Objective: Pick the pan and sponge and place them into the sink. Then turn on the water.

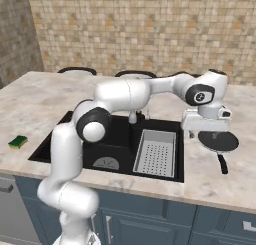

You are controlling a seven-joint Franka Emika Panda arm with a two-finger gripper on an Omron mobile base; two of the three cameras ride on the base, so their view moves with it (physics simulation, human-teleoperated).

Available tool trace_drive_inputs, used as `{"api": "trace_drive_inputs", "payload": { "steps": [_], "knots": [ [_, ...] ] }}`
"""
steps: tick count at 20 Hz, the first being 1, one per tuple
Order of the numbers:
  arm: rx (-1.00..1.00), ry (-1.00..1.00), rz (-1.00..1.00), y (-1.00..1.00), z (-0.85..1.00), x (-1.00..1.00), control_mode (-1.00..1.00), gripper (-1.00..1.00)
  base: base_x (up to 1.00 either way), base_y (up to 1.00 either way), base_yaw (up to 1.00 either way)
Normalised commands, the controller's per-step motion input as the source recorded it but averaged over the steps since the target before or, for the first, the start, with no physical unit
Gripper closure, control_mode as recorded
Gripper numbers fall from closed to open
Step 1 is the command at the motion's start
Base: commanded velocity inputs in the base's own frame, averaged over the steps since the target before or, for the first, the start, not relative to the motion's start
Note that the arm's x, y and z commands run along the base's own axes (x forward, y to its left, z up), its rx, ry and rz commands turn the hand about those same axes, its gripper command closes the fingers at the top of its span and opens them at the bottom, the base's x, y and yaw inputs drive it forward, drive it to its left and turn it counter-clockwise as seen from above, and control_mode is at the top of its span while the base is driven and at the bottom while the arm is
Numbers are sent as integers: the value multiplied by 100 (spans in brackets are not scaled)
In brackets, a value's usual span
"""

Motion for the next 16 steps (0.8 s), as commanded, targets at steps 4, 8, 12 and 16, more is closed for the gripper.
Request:
{"api": "trace_drive_inputs", "payload": {
  "steps": [4, 8, 12, 16],
  "knots": [
    [7, 0, 10, -23, -18, 15, -100, -100, 0, 0, 0],
    [3, 0, 10, -24, -10, 15, -100, -100, 0, 0, 0],
    [-1, 1, 5, -20, -6, 15, -100, -100, 0, 0, 0],
    [-4, 2, 1, -21, -13, 14, -100, -100, 0, 0, 0]
  ]
}}
